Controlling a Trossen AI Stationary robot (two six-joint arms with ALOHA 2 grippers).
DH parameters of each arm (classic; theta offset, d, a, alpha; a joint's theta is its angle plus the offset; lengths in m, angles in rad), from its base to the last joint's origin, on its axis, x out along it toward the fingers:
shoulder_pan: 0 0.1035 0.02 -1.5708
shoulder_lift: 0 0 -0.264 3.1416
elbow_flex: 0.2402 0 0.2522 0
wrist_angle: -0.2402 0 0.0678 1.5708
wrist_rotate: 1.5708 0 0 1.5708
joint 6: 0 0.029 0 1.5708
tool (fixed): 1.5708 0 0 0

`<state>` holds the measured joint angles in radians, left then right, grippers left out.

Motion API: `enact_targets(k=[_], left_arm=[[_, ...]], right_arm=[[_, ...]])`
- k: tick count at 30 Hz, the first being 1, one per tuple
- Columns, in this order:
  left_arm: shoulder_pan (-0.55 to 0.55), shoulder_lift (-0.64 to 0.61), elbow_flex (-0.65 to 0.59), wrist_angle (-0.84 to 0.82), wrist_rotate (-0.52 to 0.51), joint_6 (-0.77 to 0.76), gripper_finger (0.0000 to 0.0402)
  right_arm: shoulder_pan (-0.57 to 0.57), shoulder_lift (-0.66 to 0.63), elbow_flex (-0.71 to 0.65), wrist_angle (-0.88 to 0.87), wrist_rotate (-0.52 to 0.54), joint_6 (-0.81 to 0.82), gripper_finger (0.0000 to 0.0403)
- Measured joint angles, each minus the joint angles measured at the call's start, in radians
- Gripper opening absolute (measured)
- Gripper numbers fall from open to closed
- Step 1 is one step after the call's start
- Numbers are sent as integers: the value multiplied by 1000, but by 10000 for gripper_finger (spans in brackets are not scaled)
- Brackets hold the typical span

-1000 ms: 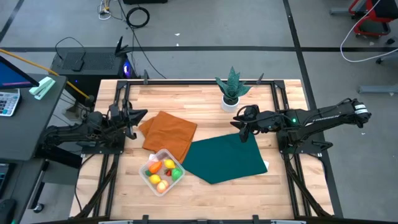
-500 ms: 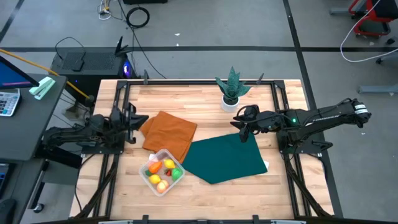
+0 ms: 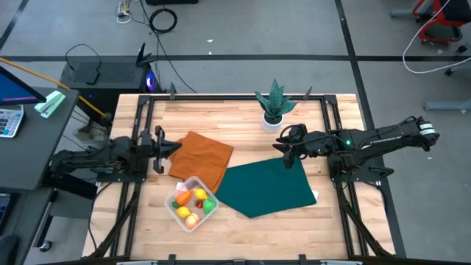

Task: Pick and placing Produce into tupperware
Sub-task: Return to Home Position

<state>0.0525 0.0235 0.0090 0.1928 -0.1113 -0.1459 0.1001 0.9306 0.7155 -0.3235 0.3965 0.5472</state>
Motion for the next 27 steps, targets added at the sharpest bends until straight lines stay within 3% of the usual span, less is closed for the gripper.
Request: enact_targets(k=[4,9,16,20,27], left_arm=[[0,0,0,-31,-1,-5,5],[0,1,1,-165,74,-61,16],[2,2,0,-174,82,-56,12],[2,3,0,-177,79,-141,10],[1,24,0,-180,83,-210,38]], right_arm=[[0,0,0,-6,0,0,105],[0,0,0,-28,0,0,105],[0,0,0,-30,0,0,105],[0,0,0,-29,0,0,105],[0,-13,0,-29,-1,50,105]])
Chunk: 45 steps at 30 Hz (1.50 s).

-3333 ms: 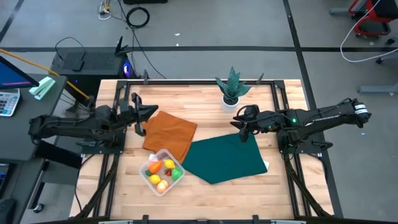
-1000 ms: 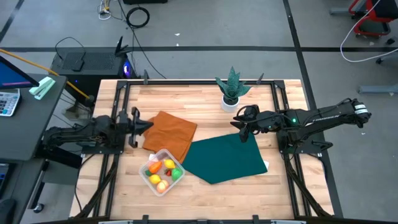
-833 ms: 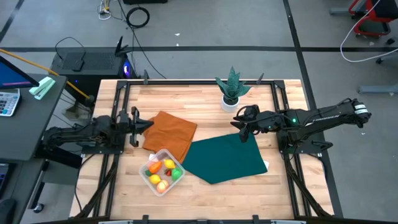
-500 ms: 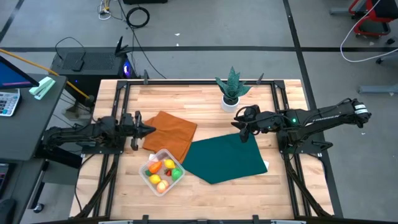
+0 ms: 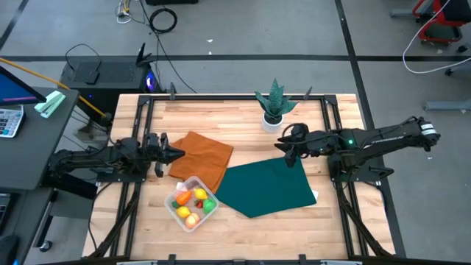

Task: Pick and placing Produce into tupperware
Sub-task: Return to Home Position

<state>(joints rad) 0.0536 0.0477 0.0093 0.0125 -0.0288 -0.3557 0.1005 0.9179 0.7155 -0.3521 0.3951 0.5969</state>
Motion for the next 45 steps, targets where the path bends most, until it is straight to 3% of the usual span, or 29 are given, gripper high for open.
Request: enact_targets(k=[8,16,27,33,38,45], left_arm=[[0,-3,-2,59,0,0,44],[0,-2,-2,72,0,1,35],[0,-2,-2,78,0,2,44],[0,-2,-2,78,0,2,36],[0,-2,-2,79,0,2,38],[0,-2,-2,81,0,2,45]], right_arm=[[0,-142,0,-27,0,-86,96],[0,-354,0,-221,0,-186,80],[0,-651,0,-221,-20,-382,62],[0,-813,-139,-50,-145,-396,52],[0,-915,-306,129,-186,-411,45],[1,-915,-471,333,-245,-404,38]])
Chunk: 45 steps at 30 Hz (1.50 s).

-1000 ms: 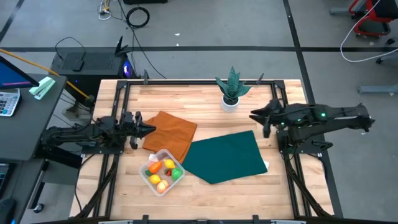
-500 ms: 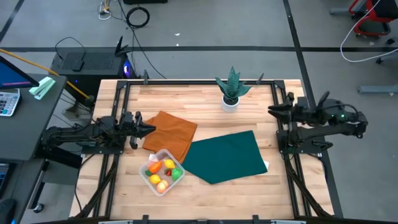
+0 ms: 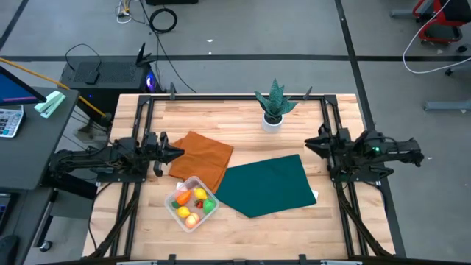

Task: Pick and placing Produce into tupperware
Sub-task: Return to Home Position

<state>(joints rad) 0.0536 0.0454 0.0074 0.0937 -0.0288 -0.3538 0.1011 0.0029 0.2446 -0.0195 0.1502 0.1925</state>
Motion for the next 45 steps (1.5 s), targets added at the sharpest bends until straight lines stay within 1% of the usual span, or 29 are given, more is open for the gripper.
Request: enact_targets(k=[6,10,18,22,28,34,40,45], left_arm=[[0,0,0,-4,0,-1,38],[0,0,0,-3,0,0,35],[0,0,0,-4,0,0,45],[0,0,0,-3,0,0,43],[0,0,0,-3,0,-1,35],[0,0,0,-3,0,-1,41],[0,0,0,-3,0,-1,45],[0,0,0,-3,0,-1,38]], right_arm=[[0,-1,-100,122,-7,27,36],[-2,-2,-142,195,-6,21,36],[-41,-2,-187,214,-7,17,36],[-55,-1,-210,229,-13,32,36],[-55,-2,-212,222,-67,37,36],[-55,-1,-212,158,-127,42,36],[-55,-1,-232,186,-120,47,35],[-55,-2,-232,185,-120,31,27]])
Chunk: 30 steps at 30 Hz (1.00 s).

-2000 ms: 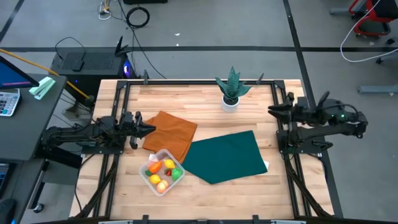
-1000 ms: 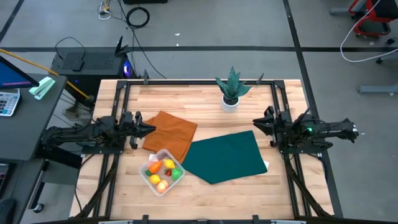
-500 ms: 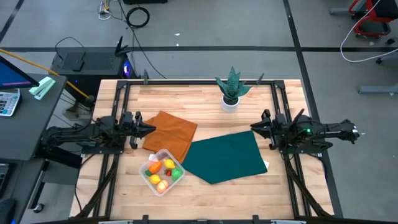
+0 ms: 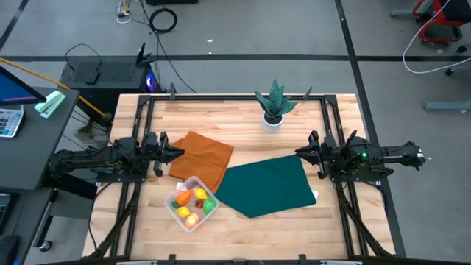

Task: Pick and placing Produce into tupperware
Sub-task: Return to Home Position

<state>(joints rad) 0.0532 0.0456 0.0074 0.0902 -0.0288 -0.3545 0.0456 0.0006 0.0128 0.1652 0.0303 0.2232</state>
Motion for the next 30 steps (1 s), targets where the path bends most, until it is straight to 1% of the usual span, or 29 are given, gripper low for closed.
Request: enact_targets(k=[4,7,12,17,24,30], left_arm=[[0,0,0,1,0,0,35],[0,0,0,1,0,0,38],[0,0,0,2,0,1,44],[0,0,0,2,0,0,38],[0,0,0,2,0,0,30],[0,0,0,2,0,0,36]], right_arm=[[0,0,0,-92,-17,-14,18],[0,0,0,-128,-48,-28,13],[0,0,0,-135,-58,-95,5],[0,8,-1,-138,-40,-167,2],[0,40,0,-140,-36,-157,2],[0,68,18,-158,-28,-153,1]])
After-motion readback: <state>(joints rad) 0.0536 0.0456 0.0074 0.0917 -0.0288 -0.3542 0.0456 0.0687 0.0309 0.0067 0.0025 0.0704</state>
